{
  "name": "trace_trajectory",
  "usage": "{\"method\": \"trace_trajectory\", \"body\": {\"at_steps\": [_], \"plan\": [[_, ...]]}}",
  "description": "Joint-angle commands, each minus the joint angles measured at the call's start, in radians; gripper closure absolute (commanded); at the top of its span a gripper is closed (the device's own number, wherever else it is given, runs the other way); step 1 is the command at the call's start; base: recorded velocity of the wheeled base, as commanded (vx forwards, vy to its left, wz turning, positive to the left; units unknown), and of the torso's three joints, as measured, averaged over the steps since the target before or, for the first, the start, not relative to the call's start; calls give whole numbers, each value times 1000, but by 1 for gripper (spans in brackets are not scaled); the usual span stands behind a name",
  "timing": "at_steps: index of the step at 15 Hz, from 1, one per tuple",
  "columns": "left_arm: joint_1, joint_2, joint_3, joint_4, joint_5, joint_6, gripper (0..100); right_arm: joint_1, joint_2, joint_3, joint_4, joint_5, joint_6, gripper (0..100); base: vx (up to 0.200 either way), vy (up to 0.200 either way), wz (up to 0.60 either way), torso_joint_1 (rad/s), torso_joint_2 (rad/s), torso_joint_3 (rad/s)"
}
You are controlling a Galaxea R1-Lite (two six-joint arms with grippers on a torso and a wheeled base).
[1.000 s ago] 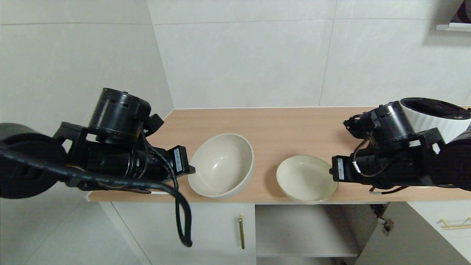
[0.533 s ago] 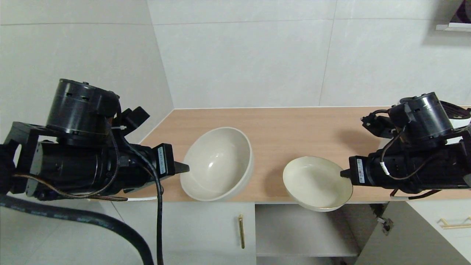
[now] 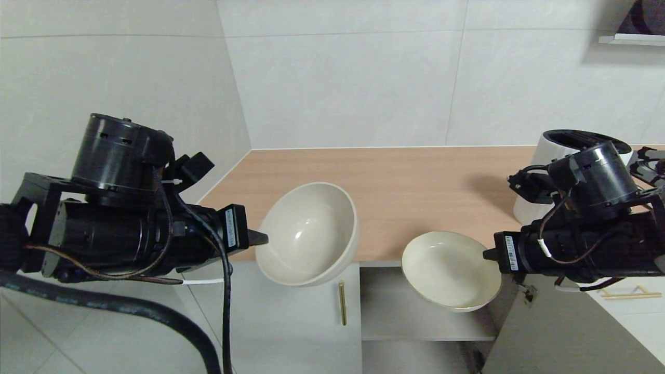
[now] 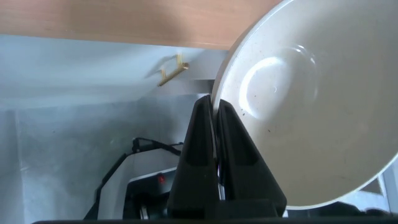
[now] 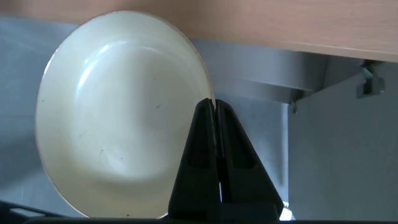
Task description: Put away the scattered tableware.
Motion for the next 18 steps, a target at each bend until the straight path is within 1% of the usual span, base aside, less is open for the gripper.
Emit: {"method": "trace_trajectory", "body": {"at_steps": [1, 5, 8, 18], "plan": [[0, 8, 0, 0, 0, 1, 100, 1, 6, 1, 0, 0, 1, 100, 0, 0, 0, 0, 0, 0], [0, 11, 0, 0, 0, 1, 100, 1, 10, 7, -8, 0, -1, 100, 0, 0, 0, 0, 0, 0], [0, 9, 0, 0, -2, 1, 100, 1, 15, 24, -45, 0, -10, 100, 0, 0, 0, -58, 120, 76], [-1, 17, 0, 0, -2, 1, 100, 1, 24, 32, -46, 0, -21, 100, 0, 0, 0, -189, 462, 270]]}}
